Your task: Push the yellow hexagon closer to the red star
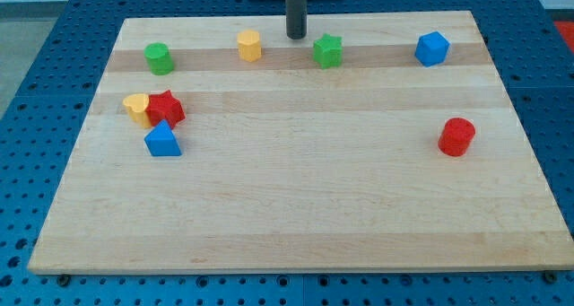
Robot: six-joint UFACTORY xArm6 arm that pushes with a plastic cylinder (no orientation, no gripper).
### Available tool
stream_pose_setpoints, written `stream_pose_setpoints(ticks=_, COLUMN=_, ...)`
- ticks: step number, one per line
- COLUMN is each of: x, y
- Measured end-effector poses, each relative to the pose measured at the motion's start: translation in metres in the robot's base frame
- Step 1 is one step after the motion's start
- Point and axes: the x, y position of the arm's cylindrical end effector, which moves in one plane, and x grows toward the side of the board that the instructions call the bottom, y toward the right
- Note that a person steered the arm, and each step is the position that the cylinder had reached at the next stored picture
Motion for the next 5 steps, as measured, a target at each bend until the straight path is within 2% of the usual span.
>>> stream_pose_setpoints(ticks=2, x=-0.007, y=-0.079)
stream_pose_setpoints(ticks=4, x=0.061, y=-0.184)
stream_pose_setpoints(ticks=5, x=0.07, y=-0.204)
